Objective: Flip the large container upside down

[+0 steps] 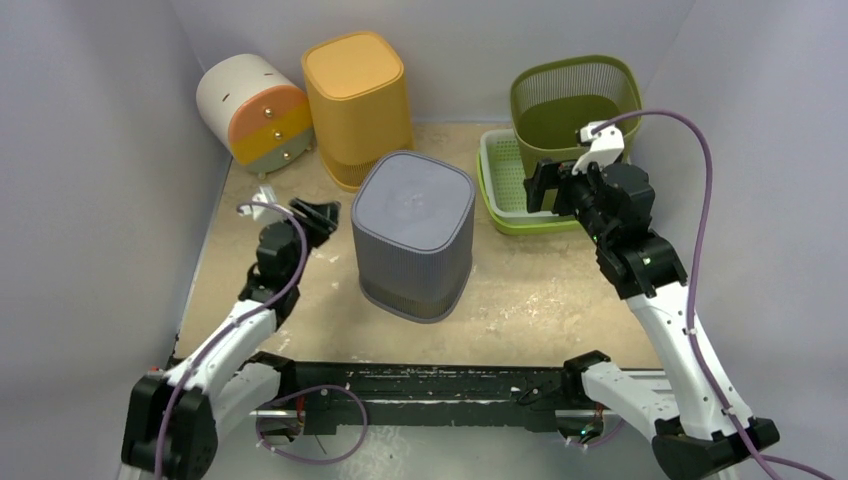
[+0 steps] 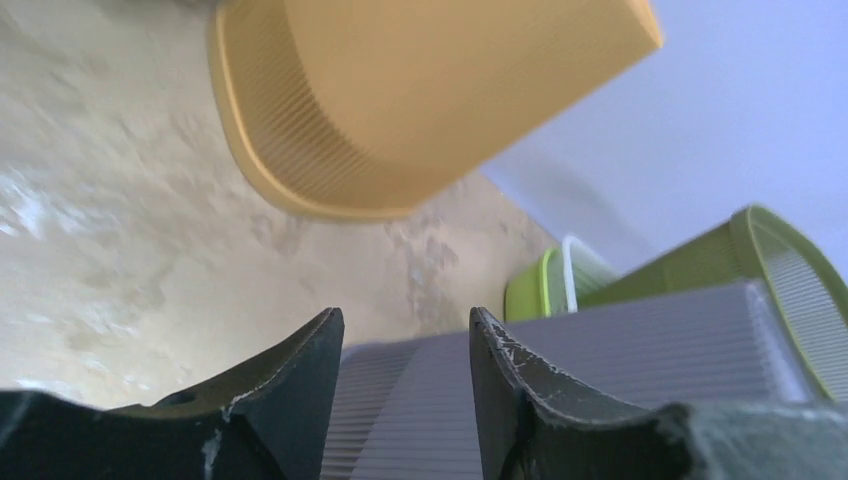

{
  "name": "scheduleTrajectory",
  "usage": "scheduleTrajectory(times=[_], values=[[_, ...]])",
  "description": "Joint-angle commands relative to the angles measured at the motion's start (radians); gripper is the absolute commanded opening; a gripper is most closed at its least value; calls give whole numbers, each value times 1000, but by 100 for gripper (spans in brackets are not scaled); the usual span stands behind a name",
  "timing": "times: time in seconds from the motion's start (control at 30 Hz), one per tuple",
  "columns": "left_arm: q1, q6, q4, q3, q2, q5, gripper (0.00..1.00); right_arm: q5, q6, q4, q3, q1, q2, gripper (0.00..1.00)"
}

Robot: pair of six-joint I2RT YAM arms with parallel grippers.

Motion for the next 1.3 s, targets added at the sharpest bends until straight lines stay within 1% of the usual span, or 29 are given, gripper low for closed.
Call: scheduleTrajectory(times=[0.0, 0.07, 0.2, 0.33, 0.47, 0.53, 0.63, 0.77, 0.87, 1.0, 1.07, 1.17, 1.27], values=[[5, 192, -534, 252, -73, -188, 47, -169, -11, -29, -66, 8, -52, 100], [5, 230, -616, 364, -52, -201, 48, -198, -8, -34, -94, 11, -65, 100], [5, 286, -727, 601, 23, -188, 48, -246, 5, -38, -140, 29, -82, 100], [5, 311, -767, 756, 94, -109, 49, -257, 24, -24, -154, 90, -72, 100], [4, 336, -793, 849, 143, -48, 52, -240, 77, 26, -203, 178, -46, 100], [4, 358, -822, 888, 166, -31, 52, -212, 128, 63, -263, 241, -26, 100], [4, 384, -848, 911, 177, -3, 52, -197, 188, 129, -336, 306, 1, 100], [5, 398, -855, 920, 161, 21, 52, -190, 229, 202, -389, 345, 50, 100], [4, 408, -852, 933, 147, 58, 52, -177, 223, 267, -384, 371, 139, 100], [5, 424, -857, 967, 130, 103, 53, -98, 174, 371, -323, 410, 349, 100], [4, 429, -866, 981, 121, 116, 53, -98, 152, 428, -279, 413, 461, 100], [5, 433, -858, 984, 94, 141, 53, -144, 121, 471, -151, 444, 644, 100], [4, 442, -846, 985, 56, 150, 54, -151, 86, 473, 7, 511, 808, 100]])
